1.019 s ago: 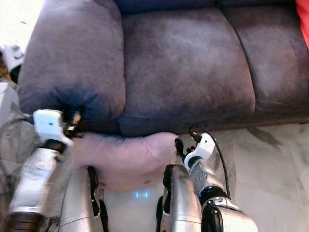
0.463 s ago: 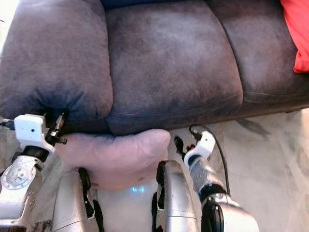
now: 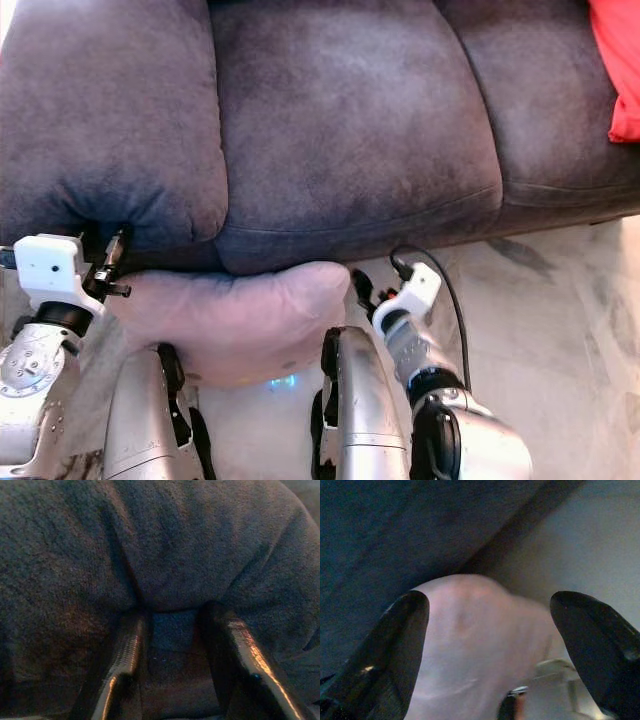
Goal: Move the pillow to the sofa from floor
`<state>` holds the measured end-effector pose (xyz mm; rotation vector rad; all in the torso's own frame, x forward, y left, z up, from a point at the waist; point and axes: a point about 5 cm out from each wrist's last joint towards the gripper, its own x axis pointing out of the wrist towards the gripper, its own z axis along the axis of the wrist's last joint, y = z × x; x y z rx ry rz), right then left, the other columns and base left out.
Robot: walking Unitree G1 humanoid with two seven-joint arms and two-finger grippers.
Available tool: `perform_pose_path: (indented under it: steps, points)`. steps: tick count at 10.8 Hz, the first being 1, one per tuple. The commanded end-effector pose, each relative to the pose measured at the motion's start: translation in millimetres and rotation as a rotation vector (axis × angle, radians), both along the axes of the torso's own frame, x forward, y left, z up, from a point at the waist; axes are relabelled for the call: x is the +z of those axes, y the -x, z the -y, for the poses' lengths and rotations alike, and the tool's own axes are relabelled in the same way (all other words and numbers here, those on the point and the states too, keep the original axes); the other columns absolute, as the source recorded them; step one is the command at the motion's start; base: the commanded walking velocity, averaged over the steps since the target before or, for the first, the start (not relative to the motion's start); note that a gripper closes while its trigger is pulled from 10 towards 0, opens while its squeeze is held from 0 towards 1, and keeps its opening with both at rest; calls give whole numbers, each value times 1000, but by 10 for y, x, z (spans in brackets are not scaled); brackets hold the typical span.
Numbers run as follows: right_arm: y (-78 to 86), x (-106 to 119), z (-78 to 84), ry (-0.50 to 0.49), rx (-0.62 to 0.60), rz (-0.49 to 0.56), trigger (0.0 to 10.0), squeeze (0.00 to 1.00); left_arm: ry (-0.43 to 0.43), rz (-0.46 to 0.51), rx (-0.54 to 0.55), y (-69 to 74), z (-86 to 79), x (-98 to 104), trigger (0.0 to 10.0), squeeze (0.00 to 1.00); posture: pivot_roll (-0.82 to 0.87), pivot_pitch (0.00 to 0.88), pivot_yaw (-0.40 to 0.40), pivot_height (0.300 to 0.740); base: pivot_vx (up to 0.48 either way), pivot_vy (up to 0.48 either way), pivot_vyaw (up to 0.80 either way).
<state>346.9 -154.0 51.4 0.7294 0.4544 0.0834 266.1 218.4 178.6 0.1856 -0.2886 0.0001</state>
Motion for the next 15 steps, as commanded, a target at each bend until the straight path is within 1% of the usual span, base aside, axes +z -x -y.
perform_pose_path:
  steps: [1,2,3,4,5,7,9,12,13,14,15]
  points:
    - [73,-96,-49,-19,45,-36,10000,0,30,-44,131,74,-224,-70,10000,0,206,459,-107,537,0,0,0]
    - [71,-88,-65,-38,62,-31,10000,0,30,-44,130,89,-215,-59,10000,0,206,466,-109,537,0,0,0]
    - [75,-87,-97,-85,75,-44,10000,0,31,-45,131,94,-216,-52,10000,0,206,470,-109,537,0,0,0]
    - [75,-75,-156,-73,137,-30,10000,0,33,-45,134,87,-216,-40,10000,0,212,474,-109,537,0,0,0]
    - [64,-52,-242,-28,208,-15,10000,0,34,-41,134,79,-207,-17,10000,0,215,476,-107,537,0,0,0]
    - [53,-53,-305,138,279,-5,10000,0,47,-31,131,84,-162,22,10000,0,227,483,-105,537,0,0,0]
    - [44,-36,-344,167,314,11,10000,0,53,-30,129,92,-144,27,10000,0,228,485,-104,537,0,0,0]
    - [37,-48,-303,239,271,15,10000,0,64,-36,123,128,-114,35,10000,0,228,483,-94,537,0,0,0]
    - [-16,23,-308,276,261,58,10000,0,72,-34,116,106,-97,38,10000,0,225,477,-92,537,0,0,0]
    - [-78,110,-279,297,220,99,10000,0,81,-36,114,84,-81,22,10000,0,221,468,-93,537,0,0,0]
    - [-147,226,-262,345,202,169,10000,0,96,-36,111,63,-58,3,10000,0,207,436,-100,537,0,0,0]
